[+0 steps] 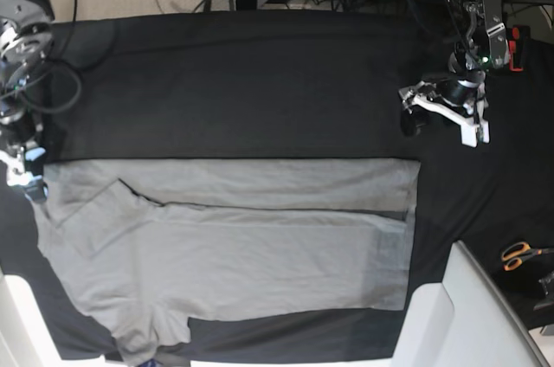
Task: Fold the T-shirt properly
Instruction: 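Grasp the folded edge of the shirt with both grippers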
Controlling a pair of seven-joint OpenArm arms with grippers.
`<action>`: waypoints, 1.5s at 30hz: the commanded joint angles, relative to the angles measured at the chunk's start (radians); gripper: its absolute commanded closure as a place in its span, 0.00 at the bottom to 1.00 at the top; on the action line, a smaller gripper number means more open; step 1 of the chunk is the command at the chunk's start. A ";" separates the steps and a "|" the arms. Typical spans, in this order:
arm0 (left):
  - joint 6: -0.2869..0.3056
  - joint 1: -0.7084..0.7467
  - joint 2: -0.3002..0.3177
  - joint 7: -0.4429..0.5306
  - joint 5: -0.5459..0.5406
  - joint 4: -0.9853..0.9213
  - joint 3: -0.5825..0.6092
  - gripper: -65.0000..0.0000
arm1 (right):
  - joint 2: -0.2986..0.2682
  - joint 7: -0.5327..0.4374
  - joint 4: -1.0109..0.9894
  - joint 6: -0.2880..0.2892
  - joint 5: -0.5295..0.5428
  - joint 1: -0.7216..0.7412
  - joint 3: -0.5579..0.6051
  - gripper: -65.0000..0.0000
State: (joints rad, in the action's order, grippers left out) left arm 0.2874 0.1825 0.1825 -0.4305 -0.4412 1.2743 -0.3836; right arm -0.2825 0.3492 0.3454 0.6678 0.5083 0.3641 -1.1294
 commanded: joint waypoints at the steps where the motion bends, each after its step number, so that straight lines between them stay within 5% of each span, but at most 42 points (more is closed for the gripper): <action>1: 0.005 -0.015 -0.007 0.008 -0.008 0.017 -0.022 0.17 | -0.011 -0.005 -0.006 -0.004 -0.006 0.029 0.004 0.12; 8: 0.005 -0.018 -0.061 -0.008 -0.008 0.021 -0.070 0.17 | -0.007 -0.009 -0.013 -0.004 -0.010 0.043 0.004 0.17; 17: 0.005 -0.031 -0.100 -0.008 -0.083 0.011 -0.078 0.17 | -0.007 -0.009 -0.013 -0.004 -0.010 0.043 0.004 1.00; 23: 0.002 -0.082 -0.073 -0.008 -0.290 -0.114 -0.068 0.17 | -0.007 -0.005 -0.013 -0.004 -0.010 0.037 0.005 1.00; 45: 0.000 -0.320 -0.073 0.002 -0.291 -0.399 -0.067 0.17 | -0.010 0.050 -0.009 -0.001 -0.010 0.037 0.005 1.00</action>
State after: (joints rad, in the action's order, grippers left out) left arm 0.3134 -0.1314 0.1085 -0.3920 -0.7502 0.8768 -0.4549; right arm -0.2764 0.4038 0.3252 0.6518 0.4889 0.3820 -1.1255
